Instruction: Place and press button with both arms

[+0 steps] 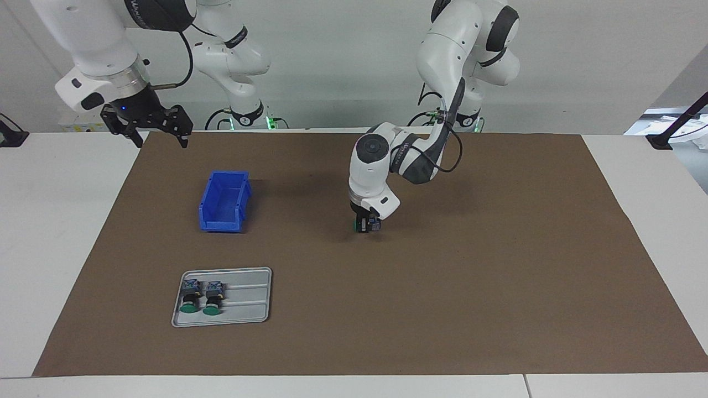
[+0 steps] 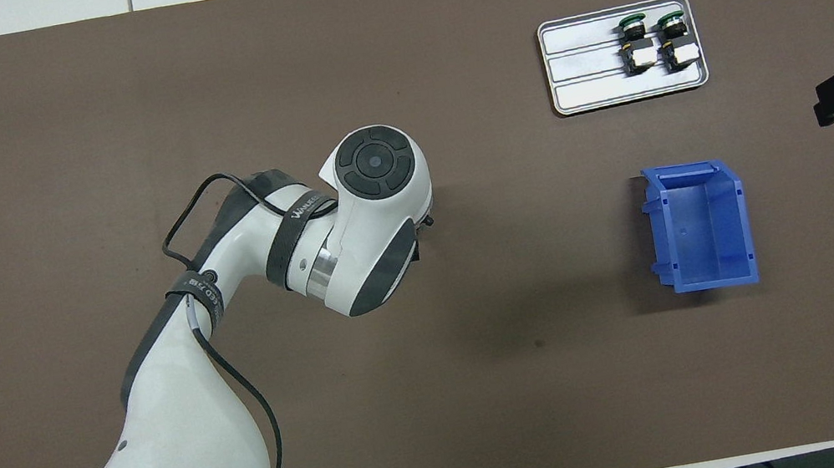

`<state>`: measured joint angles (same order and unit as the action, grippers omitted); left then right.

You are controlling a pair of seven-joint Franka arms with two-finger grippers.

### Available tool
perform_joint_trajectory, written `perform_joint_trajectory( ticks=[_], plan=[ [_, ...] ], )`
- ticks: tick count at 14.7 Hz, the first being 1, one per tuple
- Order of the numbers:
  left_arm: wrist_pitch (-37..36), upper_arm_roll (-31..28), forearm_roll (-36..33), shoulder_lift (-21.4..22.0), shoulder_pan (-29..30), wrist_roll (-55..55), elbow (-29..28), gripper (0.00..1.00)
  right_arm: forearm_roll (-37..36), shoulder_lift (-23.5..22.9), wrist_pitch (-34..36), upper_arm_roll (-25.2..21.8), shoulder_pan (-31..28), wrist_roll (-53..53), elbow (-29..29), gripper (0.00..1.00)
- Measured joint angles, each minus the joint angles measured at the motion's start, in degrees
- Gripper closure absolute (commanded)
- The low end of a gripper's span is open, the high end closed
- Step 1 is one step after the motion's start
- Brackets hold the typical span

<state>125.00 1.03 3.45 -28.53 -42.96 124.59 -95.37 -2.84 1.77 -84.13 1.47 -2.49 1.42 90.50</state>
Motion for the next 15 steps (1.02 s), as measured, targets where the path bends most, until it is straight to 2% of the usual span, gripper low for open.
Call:
perform_joint_trajectory(
  ticks=[5, 11, 13, 15],
  plan=[
    [-2.2, -0.4, 0.0, 4.9, 2.0, -4.4, -0.7, 0.92, 0.0, 0.0, 0.0, 0.0, 0.0, 0.0, 0.0, 0.01],
    [-2.5, -0.4, 1.5, 9.9, 3.2, -11.8, -6.6, 0.92, 0.0, 0.0, 0.0, 0.0, 0.0, 0.0, 0.0, 0.01],
    [-1.7, -0.4, 5.6, 10.5, 4.2, -14.0, -7.5, 0.92, 0.0, 0.0, 0.0, 0.0, 0.0, 0.0, 0.0, 0.01],
    [0.3, -0.4, 12.7, 10.7, 6.2, -18.7, -8.1, 0.98, 0.0, 0.0, 0.0, 0.0, 0.0, 0.0, 0.0, 0.01]
  ],
)
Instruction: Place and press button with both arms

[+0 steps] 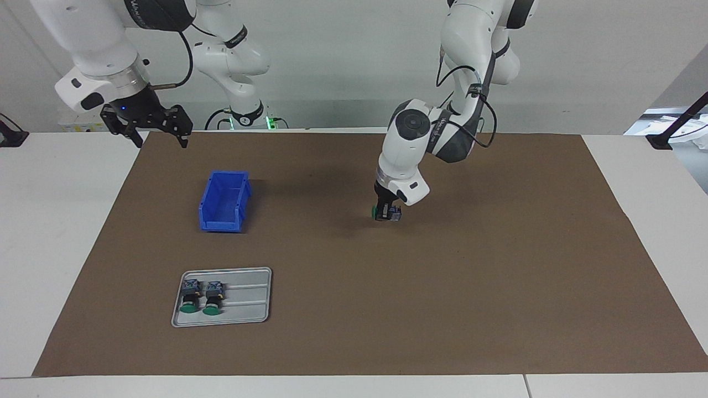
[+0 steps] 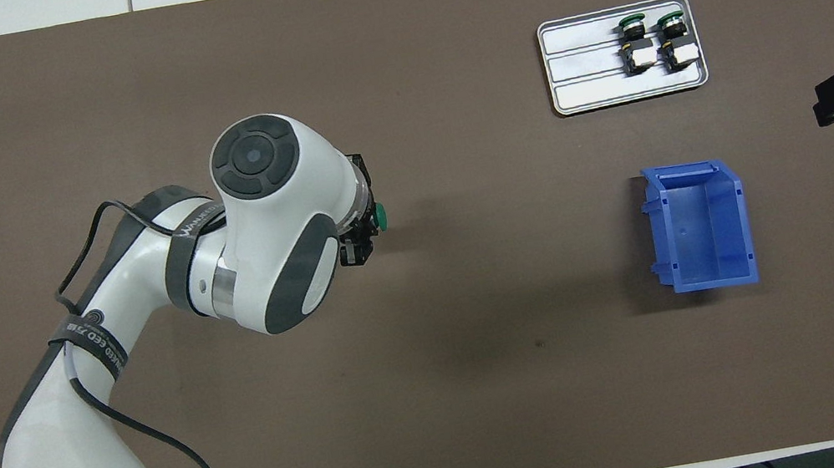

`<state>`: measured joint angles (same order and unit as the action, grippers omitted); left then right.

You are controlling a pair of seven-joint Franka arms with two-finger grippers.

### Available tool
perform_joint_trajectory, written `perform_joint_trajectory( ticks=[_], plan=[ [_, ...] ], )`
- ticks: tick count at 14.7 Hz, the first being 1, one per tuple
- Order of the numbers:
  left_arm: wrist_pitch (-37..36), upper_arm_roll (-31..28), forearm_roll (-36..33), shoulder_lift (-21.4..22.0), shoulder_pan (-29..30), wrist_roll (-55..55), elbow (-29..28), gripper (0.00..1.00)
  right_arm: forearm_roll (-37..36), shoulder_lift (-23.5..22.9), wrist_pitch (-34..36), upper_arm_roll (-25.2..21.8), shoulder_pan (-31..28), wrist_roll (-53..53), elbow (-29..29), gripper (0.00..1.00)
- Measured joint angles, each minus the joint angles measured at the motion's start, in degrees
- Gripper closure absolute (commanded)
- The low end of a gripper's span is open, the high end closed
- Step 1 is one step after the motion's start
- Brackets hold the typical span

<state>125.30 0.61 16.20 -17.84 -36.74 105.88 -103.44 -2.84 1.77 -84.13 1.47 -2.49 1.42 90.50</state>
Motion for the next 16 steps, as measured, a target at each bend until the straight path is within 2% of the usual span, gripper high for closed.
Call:
perform_joint_trajectory(
  ticks=[3, 7, 13, 16],
  plan=[
    [3.4, 0.0, 11.5, 0.2, 2.1, -9.1, -1.7, 1.00, 0.0, 0.0, 0.0, 0.0, 0.0, 0.0, 0.0, 0.02],
    [7.2, 0.0, 26.6, 1.8, 3.3, -25.5, -7.2, 1.00, 0.0, 0.0, 0.0, 0.0, 0.0, 0.0, 0.0, 0.01],
    [9.7, -0.1, 36.0, 3.8, 4.1, -33.0, -10.0, 1.00, 0.0, 0.0, 0.0, 0.0, 0.0, 0.0, 0.0, 0.01],
    [9.8, -0.1, 37.8, 3.8, 4.2, -35.4, -10.3, 1.00, 0.0, 0.0, 0.0, 0.0, 0.0, 0.0, 0.0, 0.01]
  ],
)
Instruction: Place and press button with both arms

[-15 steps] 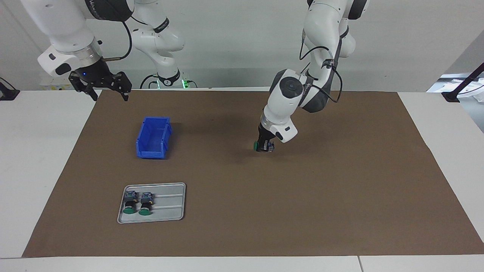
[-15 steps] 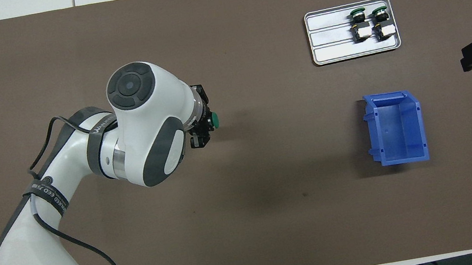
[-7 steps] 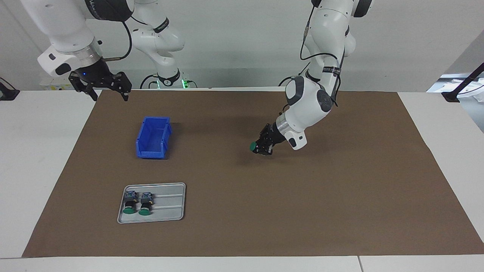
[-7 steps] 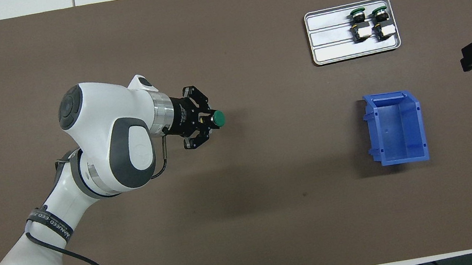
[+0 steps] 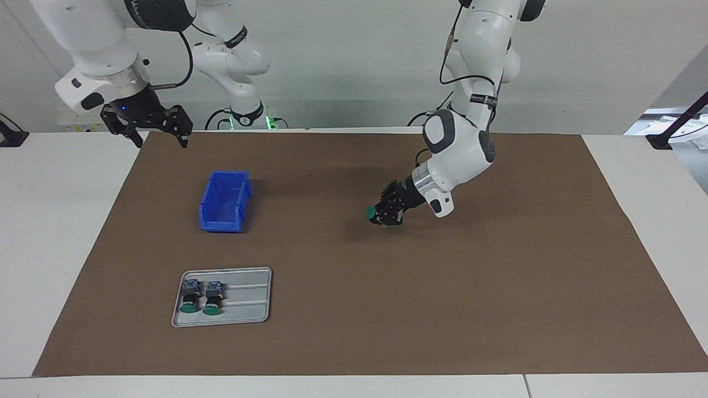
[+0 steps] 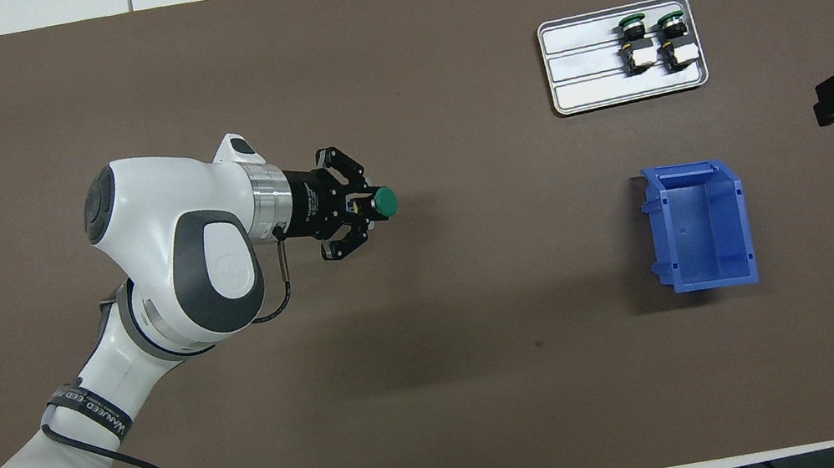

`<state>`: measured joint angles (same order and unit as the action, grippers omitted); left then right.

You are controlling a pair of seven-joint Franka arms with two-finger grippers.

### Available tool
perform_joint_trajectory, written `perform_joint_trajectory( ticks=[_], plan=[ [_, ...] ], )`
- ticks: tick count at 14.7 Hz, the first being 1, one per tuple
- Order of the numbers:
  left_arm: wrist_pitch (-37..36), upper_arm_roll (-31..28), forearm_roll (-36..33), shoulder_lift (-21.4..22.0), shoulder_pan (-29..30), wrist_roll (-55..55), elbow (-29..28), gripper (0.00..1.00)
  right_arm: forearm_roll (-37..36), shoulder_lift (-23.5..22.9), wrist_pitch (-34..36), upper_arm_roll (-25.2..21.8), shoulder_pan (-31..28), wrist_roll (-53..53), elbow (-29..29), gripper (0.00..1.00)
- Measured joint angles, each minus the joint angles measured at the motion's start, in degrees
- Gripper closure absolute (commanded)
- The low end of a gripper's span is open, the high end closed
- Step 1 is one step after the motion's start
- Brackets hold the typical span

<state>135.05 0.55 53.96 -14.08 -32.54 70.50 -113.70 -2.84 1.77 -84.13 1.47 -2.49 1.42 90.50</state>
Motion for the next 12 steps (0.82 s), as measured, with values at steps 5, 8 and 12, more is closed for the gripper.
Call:
perform_joint_trajectory(
  ticks=[5, 8, 12],
  plan=[
    [-0.2, 0.0, 10.1, 0.4, 2.6, -7.9, -1.6, 1.00, 0.0, 0.0, 0.0, 0.0, 0.0, 0.0, 0.0, 0.01],
    [-0.8, 0.0, 21.7, 2.3, 3.2, -19.6, -5.9, 1.00, 0.0, 0.0, 0.0, 0.0, 0.0, 0.0, 0.0, 0.02],
    [-4.0, 0.0, 26.6, 3.4, 5.3, -23.4, -8.5, 1.00, 0.0, 0.0, 0.0, 0.0, 0.0, 0.0, 0.0, 0.01]
  ],
)
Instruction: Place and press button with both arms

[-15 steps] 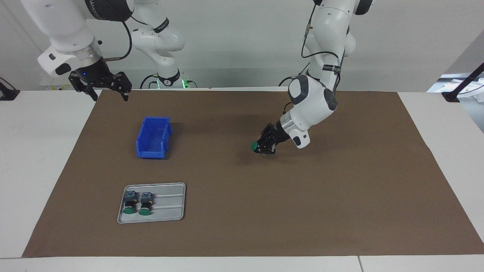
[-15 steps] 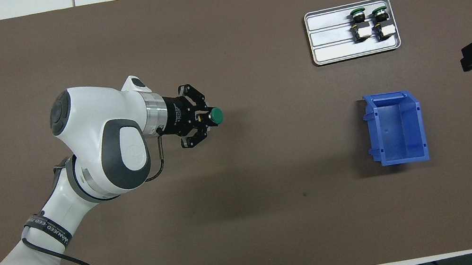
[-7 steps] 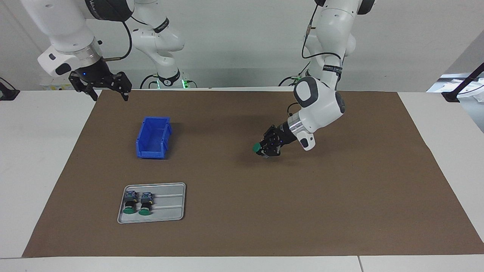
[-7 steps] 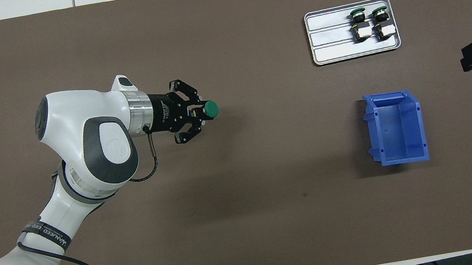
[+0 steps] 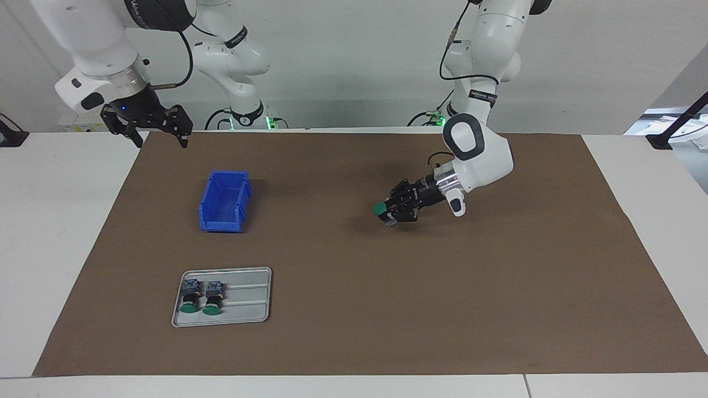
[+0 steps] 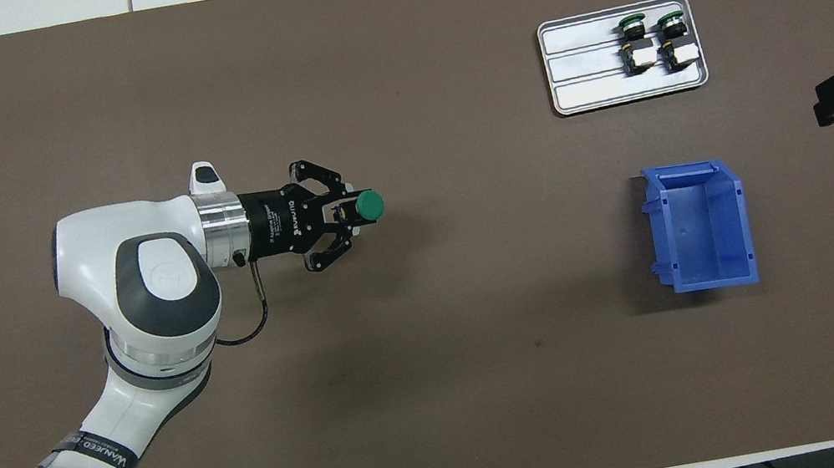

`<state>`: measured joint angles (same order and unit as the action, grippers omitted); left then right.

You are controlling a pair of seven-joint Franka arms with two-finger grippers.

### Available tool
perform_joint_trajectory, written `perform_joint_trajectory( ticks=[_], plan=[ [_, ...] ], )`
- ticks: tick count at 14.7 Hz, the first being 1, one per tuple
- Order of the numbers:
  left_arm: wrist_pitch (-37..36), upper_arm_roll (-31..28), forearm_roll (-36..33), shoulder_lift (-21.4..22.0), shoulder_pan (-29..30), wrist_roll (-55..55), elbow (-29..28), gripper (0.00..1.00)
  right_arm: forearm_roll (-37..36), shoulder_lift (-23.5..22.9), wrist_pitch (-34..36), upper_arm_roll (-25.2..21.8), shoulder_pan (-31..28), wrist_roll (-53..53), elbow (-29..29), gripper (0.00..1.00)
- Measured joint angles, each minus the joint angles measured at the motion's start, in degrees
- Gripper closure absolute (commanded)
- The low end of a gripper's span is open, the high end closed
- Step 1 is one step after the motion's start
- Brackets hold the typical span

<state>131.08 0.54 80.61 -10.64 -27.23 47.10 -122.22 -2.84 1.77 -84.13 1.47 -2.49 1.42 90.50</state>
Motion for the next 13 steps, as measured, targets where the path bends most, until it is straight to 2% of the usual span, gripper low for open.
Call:
perform_joint_trajectory(
  ticks=[7, 13],
  plan=[
    [-2.3, 0.0, 6.9, 0.0, 1.2, -1.3, -0.8, 1.00, 0.0, 0.0, 0.0, 0.0, 0.0, 0.0, 0.0, 0.01],
    [-2.8, 0.1, 8.1, -0.7, 1.3, -3.6, -2.0, 1.00, 0.0, 0.0, 0.0, 0.0, 0.0, 0.0, 0.0, 0.01]
  ],
)
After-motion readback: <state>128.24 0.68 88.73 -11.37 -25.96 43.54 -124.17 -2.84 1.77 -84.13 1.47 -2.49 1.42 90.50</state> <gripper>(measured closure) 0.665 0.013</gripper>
